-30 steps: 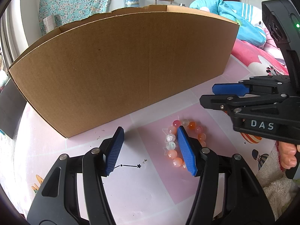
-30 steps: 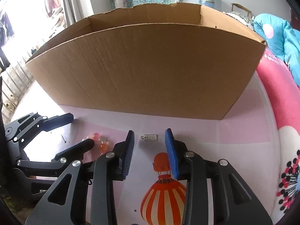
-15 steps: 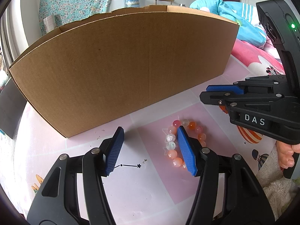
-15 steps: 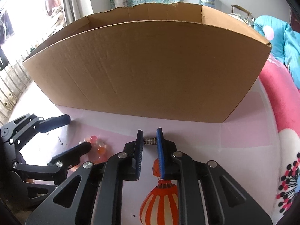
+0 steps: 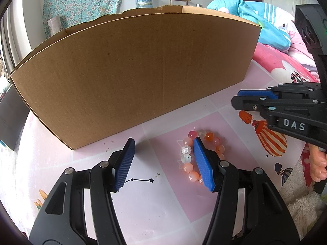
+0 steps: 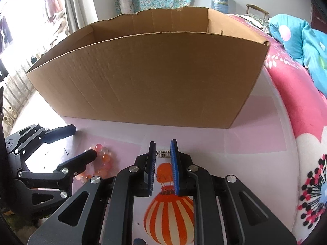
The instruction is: Organize jewelry
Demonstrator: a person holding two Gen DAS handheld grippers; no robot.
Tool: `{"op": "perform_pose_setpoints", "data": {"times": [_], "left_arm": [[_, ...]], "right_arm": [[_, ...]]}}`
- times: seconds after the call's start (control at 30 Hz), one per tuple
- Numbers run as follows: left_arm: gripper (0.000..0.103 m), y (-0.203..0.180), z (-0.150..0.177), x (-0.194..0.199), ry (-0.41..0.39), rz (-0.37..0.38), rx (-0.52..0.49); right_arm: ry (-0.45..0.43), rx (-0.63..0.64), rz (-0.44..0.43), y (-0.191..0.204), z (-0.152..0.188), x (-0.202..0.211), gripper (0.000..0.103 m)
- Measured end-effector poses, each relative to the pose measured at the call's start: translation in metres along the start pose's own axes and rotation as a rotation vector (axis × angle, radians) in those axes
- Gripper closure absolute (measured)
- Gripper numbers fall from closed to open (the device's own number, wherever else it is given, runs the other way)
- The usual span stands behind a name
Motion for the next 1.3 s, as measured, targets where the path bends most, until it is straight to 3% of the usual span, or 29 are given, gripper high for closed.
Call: {"op": "perform_pose_setpoints", "data": {"times": [0.33,0.63,0.9,1.3], "left_arm": [[0.047,-0.004,0.000,0.002,0.011,-0.025,-0.023],[0.068,-0.013,-0.002,0.006,0.026,-0.037,-0.064],[0.085,-0.011,-0.004,0.006,0.073,-0.011,-0.021],[0.094,-0.008,-0.004,0.007,0.075,-0.009,-0.002]], "right_arm": [[-0.024,-0.019,-0.007,-0.004,0.004,0.007,0.088],[-0.046,-0.036,-0.028,-0.009,0.007,0.012,0.088],[-0.064,-0.034,-0.028,-0.007,0.005,0.019,0.088],[-0.083,-0.029,-0.014,-0.002,0.004,0.029,0.088]]}}
Point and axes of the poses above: each gripper's, at about its wrist camera, not at the fingertips, and x roughly against the way its jaws point, y to its left, z to its underside, the point moved 9 cm from there along -x, roughly the way its jaws point, and after that the axes turned 13 degrees about -z, right-handed, at the moved point
